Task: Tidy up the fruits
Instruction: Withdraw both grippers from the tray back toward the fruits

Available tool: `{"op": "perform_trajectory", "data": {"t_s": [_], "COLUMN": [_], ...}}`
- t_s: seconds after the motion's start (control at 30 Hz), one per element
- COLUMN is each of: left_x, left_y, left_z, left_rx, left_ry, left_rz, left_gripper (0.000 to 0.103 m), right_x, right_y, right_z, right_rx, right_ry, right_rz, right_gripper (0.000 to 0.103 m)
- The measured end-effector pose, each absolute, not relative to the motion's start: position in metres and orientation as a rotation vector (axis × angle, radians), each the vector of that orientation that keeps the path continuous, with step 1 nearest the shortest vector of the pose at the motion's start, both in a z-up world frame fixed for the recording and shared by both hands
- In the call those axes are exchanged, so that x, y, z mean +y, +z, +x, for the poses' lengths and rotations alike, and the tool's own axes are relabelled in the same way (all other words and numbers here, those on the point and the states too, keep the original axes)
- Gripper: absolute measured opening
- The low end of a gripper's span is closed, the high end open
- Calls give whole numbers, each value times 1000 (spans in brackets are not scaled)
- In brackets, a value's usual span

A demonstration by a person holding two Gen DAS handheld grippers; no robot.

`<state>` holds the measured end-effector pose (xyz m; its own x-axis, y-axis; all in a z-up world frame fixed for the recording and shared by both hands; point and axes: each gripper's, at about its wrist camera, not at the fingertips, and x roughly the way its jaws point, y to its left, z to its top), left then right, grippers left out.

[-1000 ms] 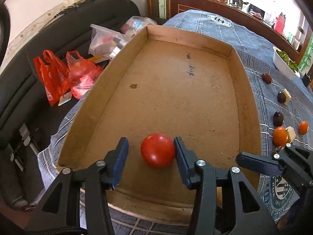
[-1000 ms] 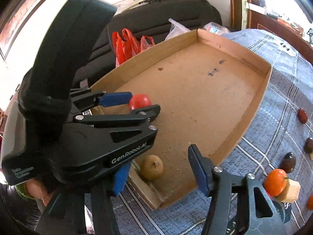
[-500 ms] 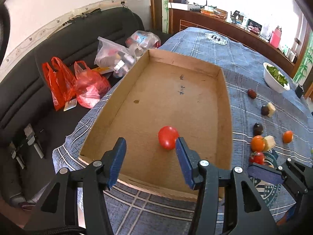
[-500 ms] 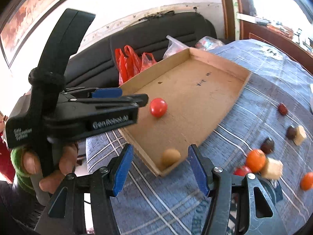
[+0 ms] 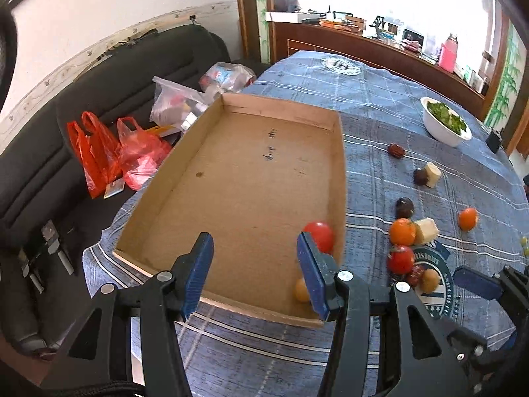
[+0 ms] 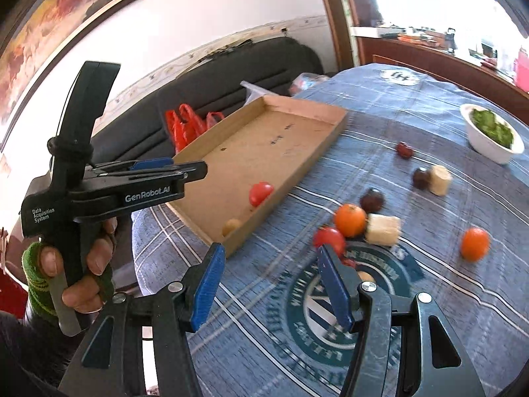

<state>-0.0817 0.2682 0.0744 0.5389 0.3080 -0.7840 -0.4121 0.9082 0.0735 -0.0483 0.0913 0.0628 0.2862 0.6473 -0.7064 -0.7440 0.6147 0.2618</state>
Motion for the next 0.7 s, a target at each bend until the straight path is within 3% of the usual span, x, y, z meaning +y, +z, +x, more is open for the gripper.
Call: {"op": "perform_trajectory", "data": {"t_s": [0.7], "left_x": [204], "left_y": [78], "left_z": [-80], "left_rx": [915], "left_ry": [327], "left_rz": [-55], "left_gripper": [51], "right_x": [3], "right_y": [71], "right_z": [-42], "right_rx": [847], "right_ry": [785], "right_rz": [-30], "right_gripper": [60]}}
